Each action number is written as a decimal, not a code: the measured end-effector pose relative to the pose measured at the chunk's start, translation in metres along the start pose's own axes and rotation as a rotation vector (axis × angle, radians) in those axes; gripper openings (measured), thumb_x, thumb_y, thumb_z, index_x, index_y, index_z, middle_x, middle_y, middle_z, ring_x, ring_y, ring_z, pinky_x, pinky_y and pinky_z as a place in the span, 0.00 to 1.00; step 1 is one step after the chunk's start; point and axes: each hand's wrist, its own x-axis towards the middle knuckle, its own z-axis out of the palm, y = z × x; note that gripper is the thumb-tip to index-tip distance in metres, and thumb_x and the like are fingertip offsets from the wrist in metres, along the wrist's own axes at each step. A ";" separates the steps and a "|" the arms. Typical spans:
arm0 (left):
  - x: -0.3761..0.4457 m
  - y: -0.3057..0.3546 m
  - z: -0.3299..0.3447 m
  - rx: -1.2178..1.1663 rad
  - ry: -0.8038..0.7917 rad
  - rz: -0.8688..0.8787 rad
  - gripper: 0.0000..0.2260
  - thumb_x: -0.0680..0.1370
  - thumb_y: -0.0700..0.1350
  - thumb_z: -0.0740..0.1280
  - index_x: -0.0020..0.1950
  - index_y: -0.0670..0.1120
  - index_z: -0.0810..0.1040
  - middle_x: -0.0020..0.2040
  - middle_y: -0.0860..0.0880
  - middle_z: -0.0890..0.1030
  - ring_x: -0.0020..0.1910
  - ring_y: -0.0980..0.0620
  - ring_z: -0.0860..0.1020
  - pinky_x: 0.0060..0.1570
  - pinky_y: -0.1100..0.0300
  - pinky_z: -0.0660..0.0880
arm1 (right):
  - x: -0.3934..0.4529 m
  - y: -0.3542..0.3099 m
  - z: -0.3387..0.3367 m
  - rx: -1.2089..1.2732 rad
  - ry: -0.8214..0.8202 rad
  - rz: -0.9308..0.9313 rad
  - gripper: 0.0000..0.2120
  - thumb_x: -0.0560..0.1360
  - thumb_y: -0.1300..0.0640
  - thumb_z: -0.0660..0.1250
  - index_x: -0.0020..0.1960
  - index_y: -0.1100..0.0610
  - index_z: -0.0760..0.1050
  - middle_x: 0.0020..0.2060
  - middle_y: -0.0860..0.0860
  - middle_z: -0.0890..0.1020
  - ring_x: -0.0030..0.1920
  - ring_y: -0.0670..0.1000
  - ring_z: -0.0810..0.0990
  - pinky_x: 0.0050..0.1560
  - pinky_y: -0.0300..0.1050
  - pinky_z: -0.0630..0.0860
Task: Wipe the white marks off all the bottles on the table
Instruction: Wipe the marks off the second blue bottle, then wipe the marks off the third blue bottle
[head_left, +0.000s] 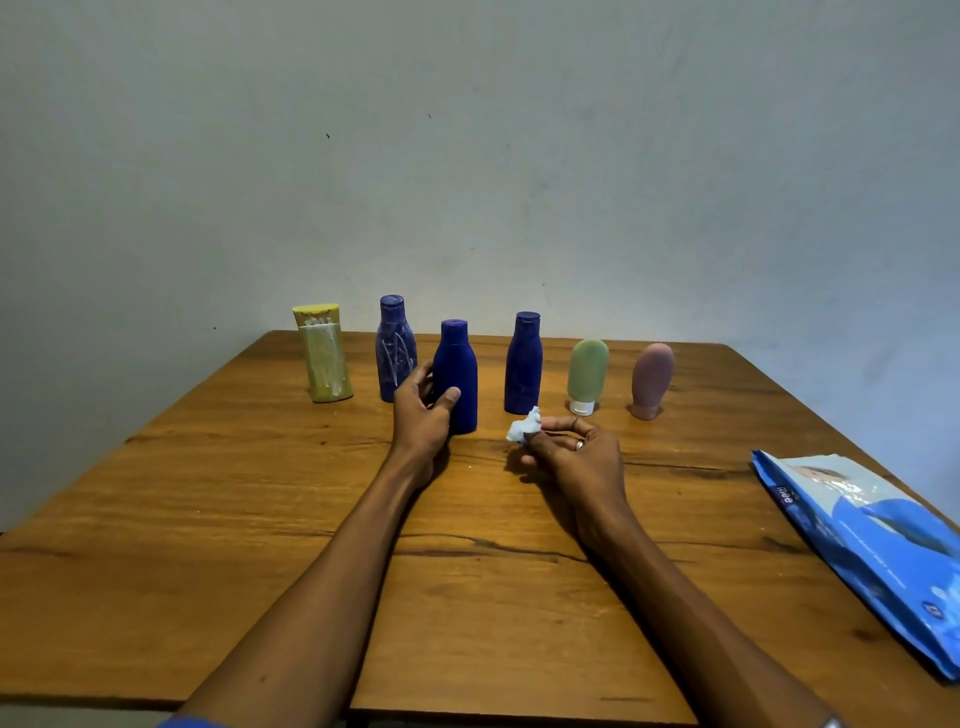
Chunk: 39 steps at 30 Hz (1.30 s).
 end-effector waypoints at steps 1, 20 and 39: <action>0.003 -0.001 0.001 0.002 -0.002 -0.006 0.26 0.80 0.32 0.65 0.77 0.46 0.67 0.72 0.45 0.75 0.72 0.48 0.73 0.70 0.46 0.73 | 0.001 0.000 0.000 -0.004 -0.003 -0.002 0.10 0.77 0.63 0.72 0.57 0.57 0.78 0.45 0.55 0.88 0.44 0.53 0.88 0.40 0.46 0.85; 0.040 -0.012 0.009 0.130 -0.107 -0.011 0.28 0.81 0.30 0.62 0.78 0.48 0.64 0.75 0.46 0.70 0.70 0.52 0.70 0.61 0.55 0.71 | 0.019 0.010 -0.002 -0.027 -0.061 -0.018 0.10 0.78 0.62 0.72 0.58 0.56 0.79 0.44 0.58 0.87 0.36 0.51 0.84 0.38 0.49 0.82; 0.018 -0.008 -0.033 0.186 0.146 0.265 0.21 0.77 0.28 0.68 0.67 0.44 0.78 0.60 0.47 0.82 0.57 0.56 0.81 0.50 0.67 0.80 | 0.008 0.007 0.001 -0.125 -0.048 -0.074 0.10 0.77 0.64 0.72 0.56 0.54 0.80 0.48 0.53 0.86 0.41 0.51 0.85 0.37 0.46 0.82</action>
